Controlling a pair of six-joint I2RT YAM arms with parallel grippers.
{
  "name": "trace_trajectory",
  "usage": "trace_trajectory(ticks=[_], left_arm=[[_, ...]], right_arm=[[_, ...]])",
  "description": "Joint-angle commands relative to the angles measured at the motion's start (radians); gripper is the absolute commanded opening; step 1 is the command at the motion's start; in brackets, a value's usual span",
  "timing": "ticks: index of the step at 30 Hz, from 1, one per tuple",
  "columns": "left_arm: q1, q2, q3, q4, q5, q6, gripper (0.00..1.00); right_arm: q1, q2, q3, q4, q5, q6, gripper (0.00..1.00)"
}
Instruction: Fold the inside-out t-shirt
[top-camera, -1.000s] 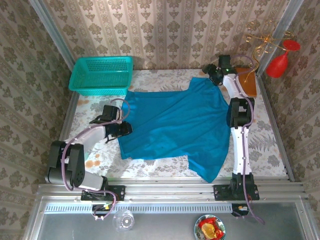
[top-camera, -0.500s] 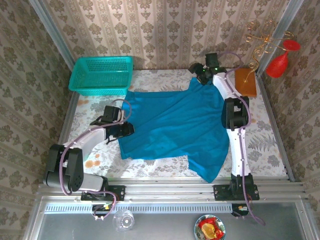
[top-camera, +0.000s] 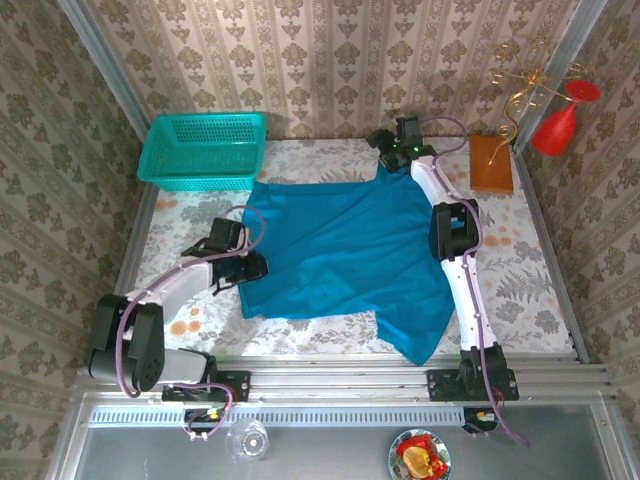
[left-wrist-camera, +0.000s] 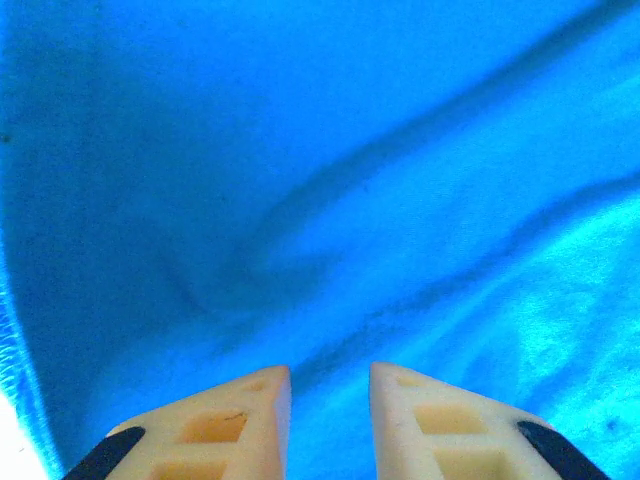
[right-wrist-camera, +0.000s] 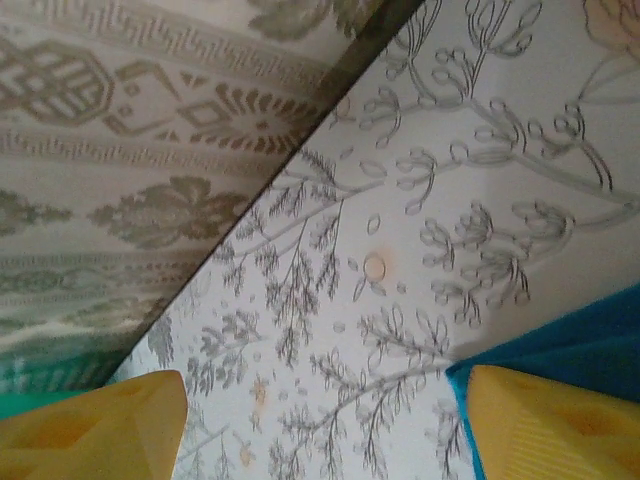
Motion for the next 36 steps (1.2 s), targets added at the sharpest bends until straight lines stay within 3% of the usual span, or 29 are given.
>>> trace_trajectory(ticks=[1,8,14,20,26,29,34,36], left_arm=[[-0.004,-0.046,-0.02,-0.053,-0.035,-0.015,0.27],[-0.005,-0.094,-0.047,-0.069,-0.044,-0.02,0.28],[-0.003,-0.127,-0.044,-0.082,-0.051,-0.004,0.3],[0.017,-0.147,-0.007,-0.177,-0.141,0.017,0.32],[-0.011,-0.163,-0.004,-0.24,-0.17,-0.027,0.32],[-0.078,-0.166,-0.009,-0.265,-0.204,-0.074,0.33],[-0.22,-0.154,0.003,-0.397,-0.387,-0.233,0.34],[-0.255,-0.149,-0.004,-0.406,-0.413,-0.271,0.35]], right_arm=[[-0.013,0.106,0.058,0.019,0.056,0.042,0.75],[-0.045,0.112,0.114,0.059,-0.018,0.017,0.75],[-0.047,-0.054,0.099,-0.035,-0.076,-0.112,0.76],[-0.059,-0.246,-0.025,-0.196,-0.145,-0.212,0.74],[-0.038,-0.565,-0.464,-0.187,-0.202,-0.285,0.71],[-0.016,-0.723,-0.697,-0.166,-0.2,-0.315,0.7],[0.039,-0.955,-1.025,-0.175,-0.162,-0.353,0.7],[0.069,-1.023,-1.118,-0.196,-0.128,-0.373,0.7]])
